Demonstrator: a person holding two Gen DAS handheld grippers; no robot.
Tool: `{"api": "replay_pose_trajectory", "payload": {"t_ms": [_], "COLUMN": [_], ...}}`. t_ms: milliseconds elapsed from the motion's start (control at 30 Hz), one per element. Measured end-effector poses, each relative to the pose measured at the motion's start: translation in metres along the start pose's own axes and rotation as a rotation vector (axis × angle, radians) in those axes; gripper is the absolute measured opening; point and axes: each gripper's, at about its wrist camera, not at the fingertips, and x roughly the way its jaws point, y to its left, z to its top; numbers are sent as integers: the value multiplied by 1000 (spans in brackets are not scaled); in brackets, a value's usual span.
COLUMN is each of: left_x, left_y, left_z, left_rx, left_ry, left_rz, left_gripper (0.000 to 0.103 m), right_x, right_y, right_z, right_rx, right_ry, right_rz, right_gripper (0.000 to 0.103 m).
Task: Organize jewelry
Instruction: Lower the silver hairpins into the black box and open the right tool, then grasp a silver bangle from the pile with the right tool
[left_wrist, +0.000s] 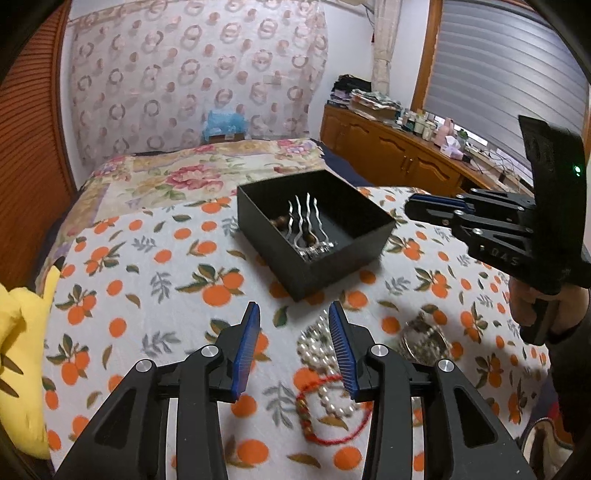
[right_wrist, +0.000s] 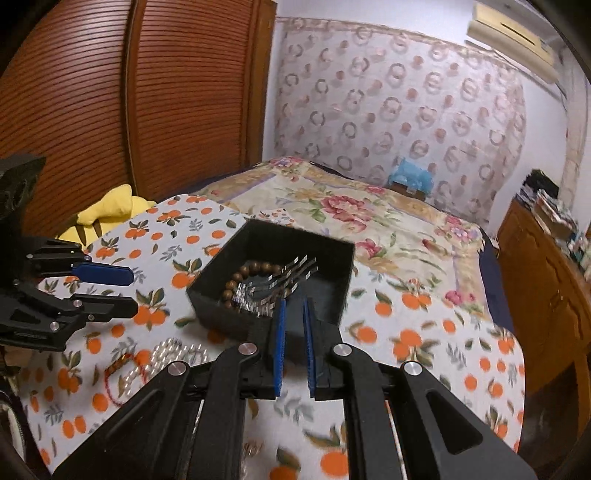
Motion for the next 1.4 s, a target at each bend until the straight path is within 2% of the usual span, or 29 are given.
{"api": "replay_pose_trajectory", "payload": {"t_ms": [100,333,433,700,1000,1133,1400], "left_x": [-3,-18,-20,-13,-5,-5,-5], "left_y": [-6,-18,-21,-20,-28,-30,-33], "left_z": [-7,-21,-28,-39,-48,-47,-48], "left_rx": [6,15,15,0,3,9,8], "left_ry": [6,1,9,39,62,60,61], "left_rz": [-2,-10,-15,-19,-38,-42,-46], "left_gripper": [37,37,38,39,39,39,39], "right_x": [-13,-38,-39,-31,-7,-6,-1], "right_y": [1,0,3,17,6,7,10], "right_z": [-17,-47,-62,-87,-95,-94,-99], "right_rx": [17,77,95,112,149,143,130], "right_ry": [-2,8,37,85,173,188,220], "right_rz": [-14,-8,10,67,66,51,60], "right_gripper": [26,27,34,34,34,24,23]}}
